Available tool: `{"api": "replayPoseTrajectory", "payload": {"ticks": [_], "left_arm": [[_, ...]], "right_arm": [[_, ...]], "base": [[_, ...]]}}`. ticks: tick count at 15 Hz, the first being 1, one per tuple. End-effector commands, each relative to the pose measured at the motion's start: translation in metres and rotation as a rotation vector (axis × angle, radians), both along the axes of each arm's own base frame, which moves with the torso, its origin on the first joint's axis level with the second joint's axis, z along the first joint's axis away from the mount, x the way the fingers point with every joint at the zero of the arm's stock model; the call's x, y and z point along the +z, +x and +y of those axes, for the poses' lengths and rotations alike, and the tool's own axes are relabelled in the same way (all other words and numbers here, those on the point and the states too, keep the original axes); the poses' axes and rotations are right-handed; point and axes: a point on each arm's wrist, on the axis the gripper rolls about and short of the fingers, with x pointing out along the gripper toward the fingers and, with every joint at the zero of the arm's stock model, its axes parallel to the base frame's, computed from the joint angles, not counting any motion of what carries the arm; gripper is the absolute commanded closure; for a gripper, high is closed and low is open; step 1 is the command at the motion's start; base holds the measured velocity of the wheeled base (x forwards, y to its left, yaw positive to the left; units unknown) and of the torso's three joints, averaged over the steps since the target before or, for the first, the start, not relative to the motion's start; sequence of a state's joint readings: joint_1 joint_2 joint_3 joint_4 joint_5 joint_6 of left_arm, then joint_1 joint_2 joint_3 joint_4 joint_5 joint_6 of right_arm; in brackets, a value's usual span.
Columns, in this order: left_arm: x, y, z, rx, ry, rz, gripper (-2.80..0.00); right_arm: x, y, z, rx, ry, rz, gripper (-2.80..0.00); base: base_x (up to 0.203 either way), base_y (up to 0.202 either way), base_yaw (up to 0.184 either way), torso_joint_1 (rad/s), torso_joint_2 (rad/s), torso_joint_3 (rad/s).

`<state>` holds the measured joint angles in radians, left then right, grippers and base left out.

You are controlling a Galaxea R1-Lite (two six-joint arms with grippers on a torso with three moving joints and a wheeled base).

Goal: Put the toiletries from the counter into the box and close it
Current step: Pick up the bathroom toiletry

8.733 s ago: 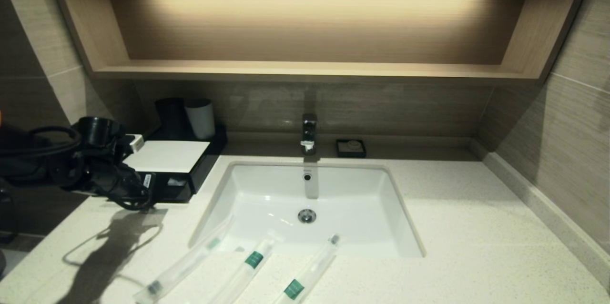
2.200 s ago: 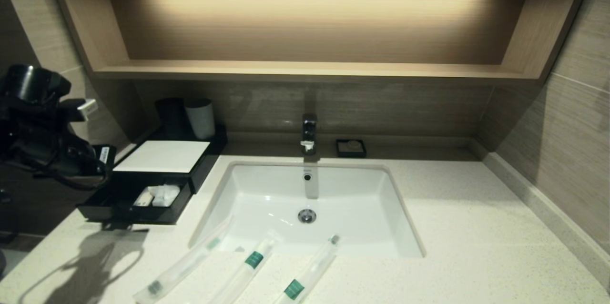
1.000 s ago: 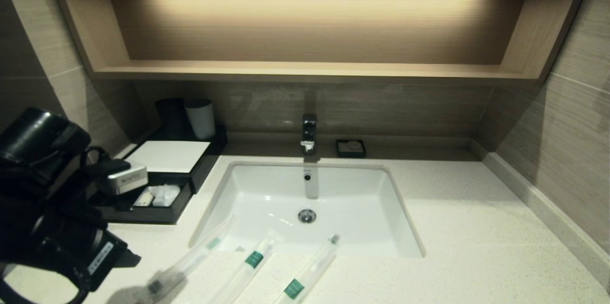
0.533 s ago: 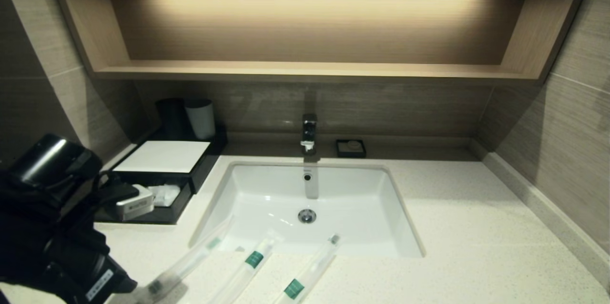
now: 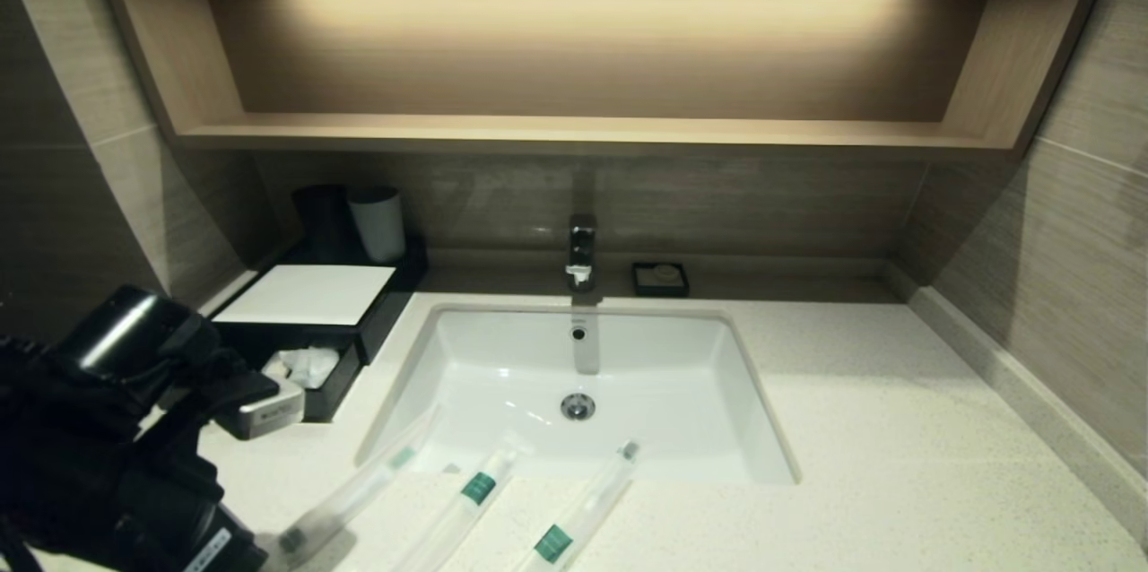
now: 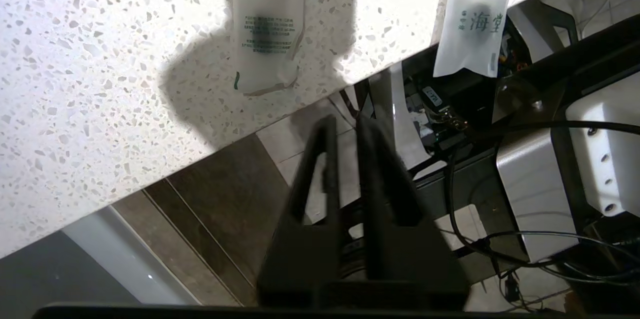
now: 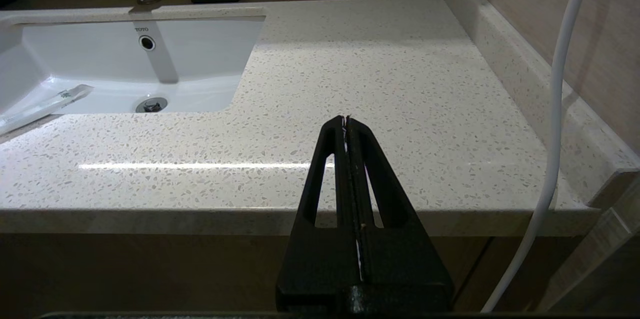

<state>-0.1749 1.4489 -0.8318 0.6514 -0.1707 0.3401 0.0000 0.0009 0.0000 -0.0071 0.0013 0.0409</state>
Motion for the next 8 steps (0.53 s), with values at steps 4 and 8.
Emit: {"api": "replayPoseTrajectory", "payload": {"ticks": [4, 8], "left_arm": [[-0.0061, 0.0, -0.001, -0.017, 0.0, 0.015, -2.8], [-0.011, 0.0007, -0.0013, -0.019, 0.009, 0.037, -2.8]], "right_arm": [[0.0001, 0.0001, 0.0, 0.0, 0.001, 0.0, 0.0], [0.0001, 0.0001, 0.0, 0.0, 0.001, 0.0, 0.0]], "base": [[0.0, 0.0, 0.0, 0.0, 0.0, 0.0], [0.0, 0.0, 0.0, 0.0, 0.0, 0.0]]}}
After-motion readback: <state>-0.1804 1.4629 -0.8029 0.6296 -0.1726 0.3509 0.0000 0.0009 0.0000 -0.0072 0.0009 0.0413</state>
